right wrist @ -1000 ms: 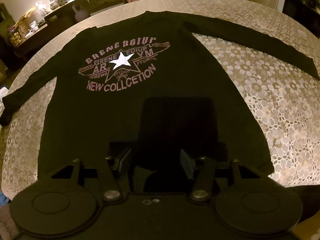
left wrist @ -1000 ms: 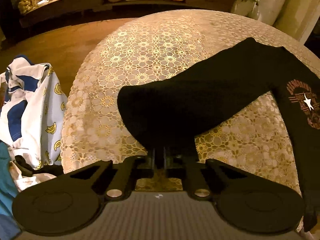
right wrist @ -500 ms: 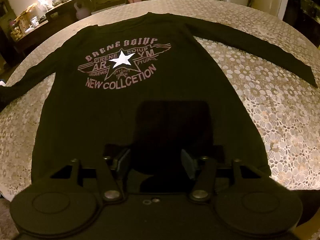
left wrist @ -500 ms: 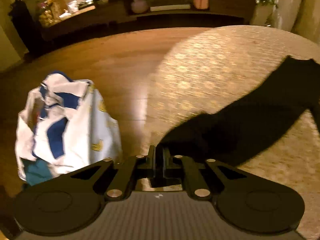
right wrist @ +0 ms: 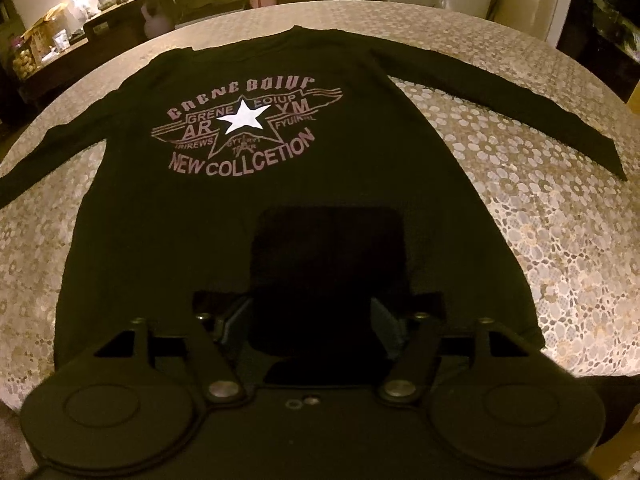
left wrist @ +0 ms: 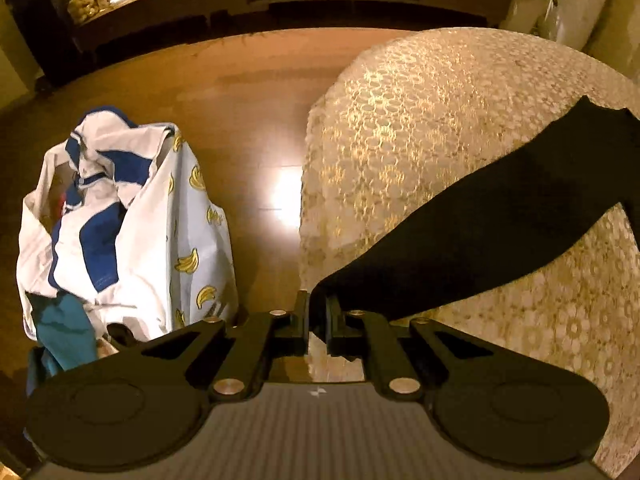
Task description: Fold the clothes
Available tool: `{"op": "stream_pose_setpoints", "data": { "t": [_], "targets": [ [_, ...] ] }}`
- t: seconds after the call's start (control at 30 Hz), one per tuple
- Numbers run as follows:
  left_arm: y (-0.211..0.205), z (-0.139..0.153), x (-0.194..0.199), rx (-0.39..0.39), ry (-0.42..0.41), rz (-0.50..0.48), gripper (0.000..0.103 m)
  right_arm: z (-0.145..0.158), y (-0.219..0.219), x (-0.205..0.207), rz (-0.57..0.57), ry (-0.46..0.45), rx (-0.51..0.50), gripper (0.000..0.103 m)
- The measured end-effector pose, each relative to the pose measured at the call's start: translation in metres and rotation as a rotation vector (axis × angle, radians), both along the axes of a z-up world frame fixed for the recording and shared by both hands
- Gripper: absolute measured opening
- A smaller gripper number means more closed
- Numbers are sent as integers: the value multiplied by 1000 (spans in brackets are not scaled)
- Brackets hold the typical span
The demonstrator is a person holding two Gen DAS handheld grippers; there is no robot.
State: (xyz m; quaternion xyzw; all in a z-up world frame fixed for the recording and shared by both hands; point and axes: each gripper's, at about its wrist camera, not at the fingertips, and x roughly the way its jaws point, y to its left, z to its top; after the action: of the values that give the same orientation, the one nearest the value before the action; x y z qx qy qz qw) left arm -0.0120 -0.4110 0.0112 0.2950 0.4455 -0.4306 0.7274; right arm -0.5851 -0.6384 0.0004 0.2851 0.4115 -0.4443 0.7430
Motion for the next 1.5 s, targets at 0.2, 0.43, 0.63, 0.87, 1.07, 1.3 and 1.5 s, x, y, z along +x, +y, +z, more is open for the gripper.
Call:
{"op": "stream_pose_setpoints", "data": {
  "t": [0.2, 0.43, 0.63, 0.87, 1.07, 1.3, 1.5],
  "targets": [
    [11, -3, 3, 40, -9, 49, 18, 11, 9, 3, 32, -54, -34, 103],
    [39, 10, -11, -10, -7, 55, 65, 10, 26, 8, 87, -31, -38, 103],
    [69, 24, -46, -60, 38, 45, 66, -3, 38, 10, 91, 28, -48, 103],
    [111, 21, -71, -77, 80, 89, 67, 19, 59, -16, 44, -105, -76, 103],
    [132, 22, -92, -96, 94, 109, 67, 24, 79, -33, 67, -67, -121, 103],
    [145, 25, -122, -102, 76, 78, 67, 31, 94, -51, 70, -101, -131, 103],
    [152, 24, -140, -111, 71, 71, 67, 43, 95, -57, 84, -102, -162, 103]
  ]
}}
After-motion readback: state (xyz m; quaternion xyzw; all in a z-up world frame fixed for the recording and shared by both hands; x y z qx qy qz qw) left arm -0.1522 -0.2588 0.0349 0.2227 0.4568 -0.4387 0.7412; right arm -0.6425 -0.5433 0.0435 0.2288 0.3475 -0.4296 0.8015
